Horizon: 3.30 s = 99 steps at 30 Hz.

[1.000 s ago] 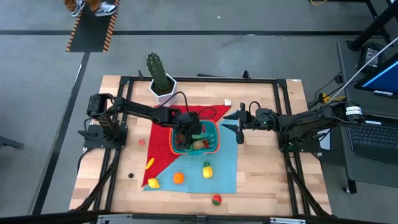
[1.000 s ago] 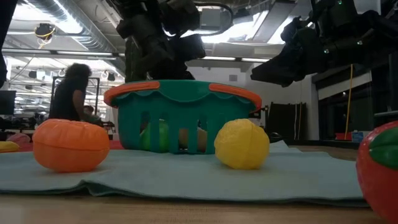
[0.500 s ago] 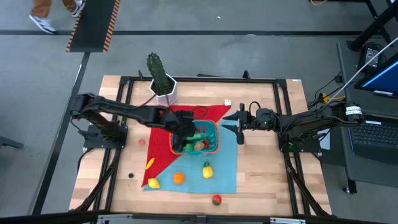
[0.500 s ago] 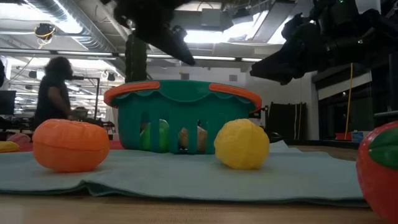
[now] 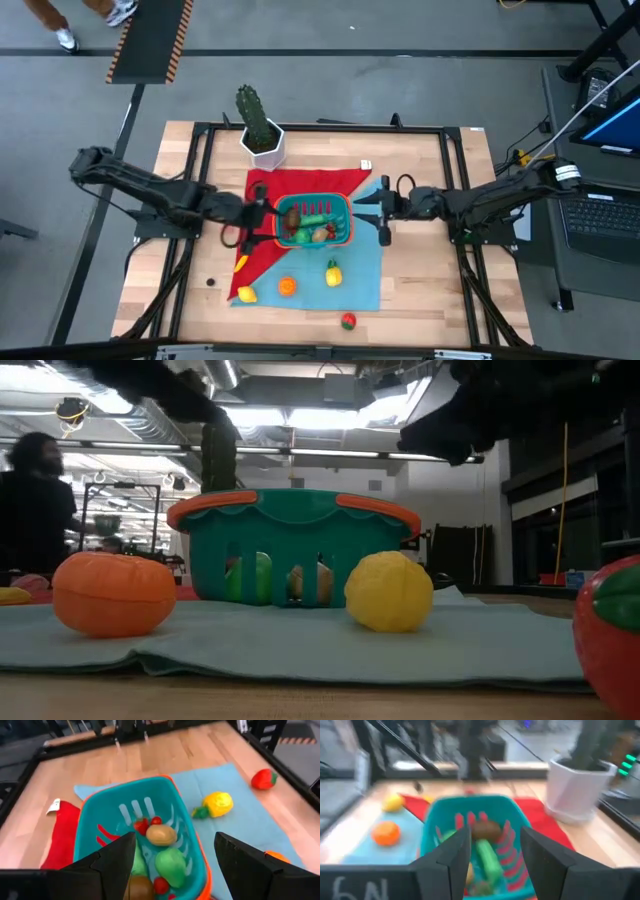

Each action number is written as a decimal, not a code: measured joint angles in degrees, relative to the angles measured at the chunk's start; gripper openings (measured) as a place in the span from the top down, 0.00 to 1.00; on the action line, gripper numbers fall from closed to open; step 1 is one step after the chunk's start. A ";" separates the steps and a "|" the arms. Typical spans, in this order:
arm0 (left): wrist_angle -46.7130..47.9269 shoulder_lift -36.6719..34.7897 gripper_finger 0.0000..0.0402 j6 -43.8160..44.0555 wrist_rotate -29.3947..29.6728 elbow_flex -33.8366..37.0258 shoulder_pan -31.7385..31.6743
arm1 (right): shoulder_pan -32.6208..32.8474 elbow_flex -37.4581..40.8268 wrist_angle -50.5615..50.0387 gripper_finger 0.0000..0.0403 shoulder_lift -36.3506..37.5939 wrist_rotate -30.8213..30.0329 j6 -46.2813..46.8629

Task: Build produce basket
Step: Put the yellow pineapple into the blue basket

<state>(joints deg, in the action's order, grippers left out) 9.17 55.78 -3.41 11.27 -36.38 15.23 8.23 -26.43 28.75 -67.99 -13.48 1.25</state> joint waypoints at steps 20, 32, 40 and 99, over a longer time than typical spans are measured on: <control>-1.78 -21.54 0.34 1.84 7.64 13.88 15.01 | 27.18 -26.69 -23.56 0.57 -19.09 -37.44 20.41; 2.55 -22.63 0.34 1.55 7.56 14.31 21.53 | 28.42 -61.51 -60.38 0.57 -42.11 -41.18 53.23; 4.21 -22.63 0.33 1.35 7.53 14.31 24.78 | 27.55 -80.50 -86.16 0.57 -54.10 -31.78 76.85; 9.26 -22.59 0.33 1.54 7.55 14.27 26.48 | 21.16 -85.80 -86.76 0.57 -60.81 -9.76 82.23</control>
<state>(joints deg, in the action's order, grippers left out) 18.44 33.19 -1.87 18.83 -22.11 41.71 29.39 -112.23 -58.01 -128.79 -23.24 83.48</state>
